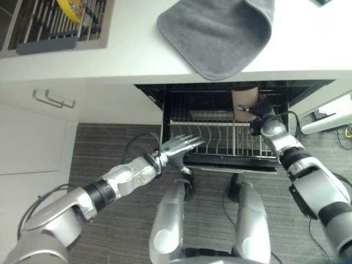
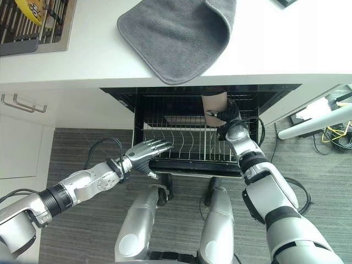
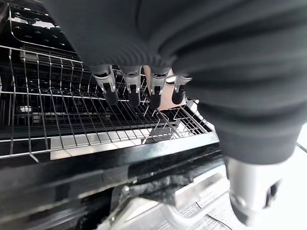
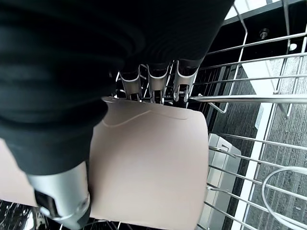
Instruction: Place the dishes in the dishwasher.
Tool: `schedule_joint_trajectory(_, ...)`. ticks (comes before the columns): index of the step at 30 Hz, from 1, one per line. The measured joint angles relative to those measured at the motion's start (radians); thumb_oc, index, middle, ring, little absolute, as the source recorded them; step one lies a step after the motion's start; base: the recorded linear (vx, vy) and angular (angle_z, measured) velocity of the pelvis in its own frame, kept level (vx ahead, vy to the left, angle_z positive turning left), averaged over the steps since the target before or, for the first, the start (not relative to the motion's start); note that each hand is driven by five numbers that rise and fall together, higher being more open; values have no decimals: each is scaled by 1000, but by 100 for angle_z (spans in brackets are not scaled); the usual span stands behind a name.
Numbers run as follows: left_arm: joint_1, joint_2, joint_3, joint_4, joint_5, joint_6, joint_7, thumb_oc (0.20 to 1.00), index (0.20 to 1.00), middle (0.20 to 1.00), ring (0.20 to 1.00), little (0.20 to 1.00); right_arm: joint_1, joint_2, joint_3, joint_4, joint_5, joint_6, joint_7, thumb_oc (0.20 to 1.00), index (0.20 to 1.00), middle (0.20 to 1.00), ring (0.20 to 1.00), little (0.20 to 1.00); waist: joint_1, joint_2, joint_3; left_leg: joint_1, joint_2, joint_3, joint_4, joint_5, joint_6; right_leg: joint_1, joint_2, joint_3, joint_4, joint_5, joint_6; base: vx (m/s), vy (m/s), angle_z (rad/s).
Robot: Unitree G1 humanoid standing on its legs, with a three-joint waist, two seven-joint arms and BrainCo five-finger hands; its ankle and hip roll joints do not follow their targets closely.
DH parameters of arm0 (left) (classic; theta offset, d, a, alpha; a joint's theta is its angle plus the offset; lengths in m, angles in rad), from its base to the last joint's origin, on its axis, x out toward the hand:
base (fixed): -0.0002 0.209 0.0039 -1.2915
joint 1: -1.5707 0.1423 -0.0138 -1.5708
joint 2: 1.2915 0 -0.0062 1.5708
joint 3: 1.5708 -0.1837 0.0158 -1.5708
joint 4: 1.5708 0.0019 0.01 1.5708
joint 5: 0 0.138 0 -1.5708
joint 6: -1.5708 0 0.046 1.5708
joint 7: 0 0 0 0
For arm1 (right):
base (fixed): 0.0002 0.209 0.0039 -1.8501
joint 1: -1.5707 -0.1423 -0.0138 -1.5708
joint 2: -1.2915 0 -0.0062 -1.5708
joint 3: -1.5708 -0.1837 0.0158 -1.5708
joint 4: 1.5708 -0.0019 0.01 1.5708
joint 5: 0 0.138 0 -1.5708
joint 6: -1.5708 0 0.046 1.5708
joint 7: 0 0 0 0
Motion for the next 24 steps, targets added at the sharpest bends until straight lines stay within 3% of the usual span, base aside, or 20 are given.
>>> schedule_joint_trajectory(1,0,-2,0,0,0,2,4,1000,1000,1000,1000,1000,0,4,0,1,0,0,-15,438,438,438,438,438,0,0,0,0,0,1,-1,0,0,1,0,0,-5,4,-1,9,20,-3)
schedule_joint_trajectory(2,0,-4,0,0,0,2,8,1000,1000,1000,1000,1000,0,10,-3,2,1,0,-32,912,912,912,912,912,0,1,0,0,0,3,-1,0,0,1,0,1,-6,5,-1,9,26,-3)
schedule_joint_trajectory(3,0,-4,0,0,0,2,11,1000,1000,1000,1000,1000,0,15,-5,3,1,1,-54,1000,1000,1000,1000,1000,0,1,0,0,0,4,0,0,1,1,-1,1,-6,5,-1,0,0,0)
schedule_joint_trajectory(10,33,-52,-1,15,8,9,36,1000,1000,1000,1000,1000,-15,72,-53,28,-10,46,-336,1000,1000,1000,1000,1000,9,17,-5,0,-4,7,-11,7,14,-2,-3,2,-12,6,-1,2,20,0)
schedule_joint_trajectory(11,38,-60,-3,23,9,9,48,1000,1000,1000,1000,1000,-40,70,-88,72,-12,77,-435,1000,1000,1000,1000,1000,20,28,-5,-1,-6,9,-15,8,15,-4,-3,3,-13,9,4,-8,40,0)
schedule_joint_trajectory(12,43,-61,-11,34,9,8,64,1000,1000,1000,1000,1000,-66,68,-101,121,-8,156,-548,1000,1000,1000,1000,1000,29,34,-6,0,-7,9,-15,9,16,-4,-3,2,-16,16,15,0,0,0)
schedule_joint_trajectory(14,44,-60,-34,40,9,9,78,1000,1000,1000,1000,1000,-82,54,-125,216,16,237,-626,1000,1000,1000,1000,1000,35,39,-6,1,-8,8,-18,11,17,-1,-3,0,-23,19,15,0,0,0)
schedule_joint_trajectory(17,56,-61,-39,49,10,8,88,1000,1000,1000,1000,1000,-21,-8,-148,327,74,284,-691,1000,1000,1000,1000,1000,37,42,-5,16,-13,12,-33,13,20,13,-4,0,-35,27,17,-6,16,-3)
schedule_joint_trajectory(24,74,-65,-39,58,49,5,113,1000,1000,1000,1000,1000,-15,-7,-153,314,90,255,-733,1000,1000,1000,1000,1000,28,64,-7,31,-13,13,-42,18,19,23,-2,2,-44,30,15,-2,4,-1)
